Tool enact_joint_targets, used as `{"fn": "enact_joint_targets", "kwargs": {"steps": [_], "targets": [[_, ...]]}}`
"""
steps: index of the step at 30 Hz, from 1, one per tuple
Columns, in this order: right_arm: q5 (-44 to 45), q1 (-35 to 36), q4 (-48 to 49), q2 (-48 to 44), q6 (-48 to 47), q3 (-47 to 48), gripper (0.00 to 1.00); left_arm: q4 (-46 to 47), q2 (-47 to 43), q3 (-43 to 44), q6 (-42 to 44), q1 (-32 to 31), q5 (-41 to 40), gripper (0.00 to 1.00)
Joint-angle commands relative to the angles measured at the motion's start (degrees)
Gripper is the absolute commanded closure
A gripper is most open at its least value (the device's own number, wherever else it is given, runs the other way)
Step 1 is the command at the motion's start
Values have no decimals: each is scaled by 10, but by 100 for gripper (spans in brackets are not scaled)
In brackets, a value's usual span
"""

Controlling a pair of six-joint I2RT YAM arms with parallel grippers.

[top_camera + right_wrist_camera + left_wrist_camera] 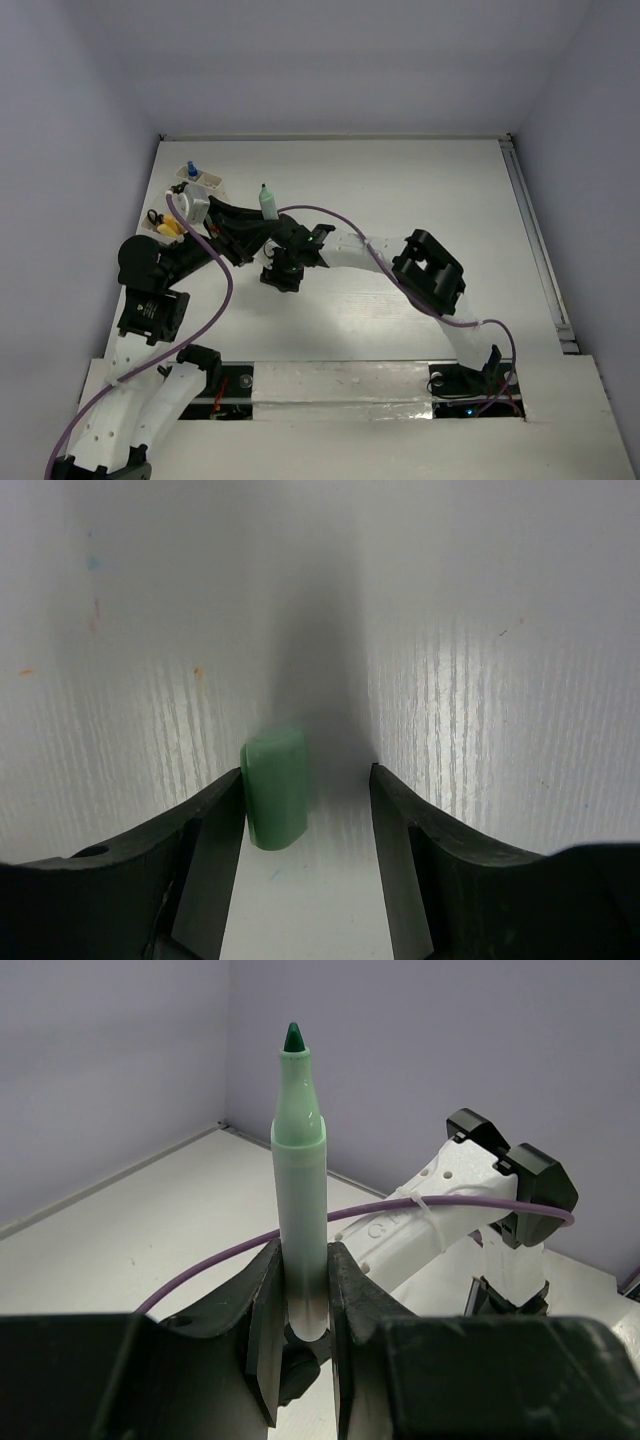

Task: Sort the stationery into containers
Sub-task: Close the pen cap on the pen.

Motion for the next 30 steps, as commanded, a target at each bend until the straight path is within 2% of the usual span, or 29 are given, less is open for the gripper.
{"fn": "enact_joint_targets", "kwargs": {"steps": [1, 4, 6, 7, 10, 16, 19, 20, 22, 23, 27, 30], "targets": [[8, 9, -8, 16, -9, 21, 44, 19, -2, 16, 10, 3, -2, 100], [7, 9, -3, 22, -5, 25, 52, 19, -1, 14, 10, 3, -4, 100], [-3, 9, -5, 27, -5, 32, 67, 16, 0, 13, 12, 3, -6, 100], [-4, 9, -7, 33, -5, 34, 80, 15, 0, 13, 13, 3, -8, 100], [-4, 9, -3, 37, 6, 41, 100, 10, 0, 11, 18, 3, -17, 100], [-71, -33, 110, -23, 78, -10, 100, -10, 1, 4, 30, 3, -50, 100], [-99, -82, 223, -92, 162, -82, 100, -14, 2, 1, 31, 3, -57, 100], [-106, -111, 306, -111, 215, -134, 100, -11, 2, -1, 30, 3, -58, 100], [-123, -143, 375, -167, 278, -179, 100, -9, 7, -5, 24, 3, -57, 100], [-124, -159, 438, -182, 350, -199, 100, -2, 9, -7, 21, 3, -56, 100], [-104, -227, 548, -243, 482, -275, 100, 22, 29, -21, -7, 3, -28, 100], [-60, -235, 599, -279, 560, -285, 100, 30, 51, -28, -24, 3, -15, 100]]}}
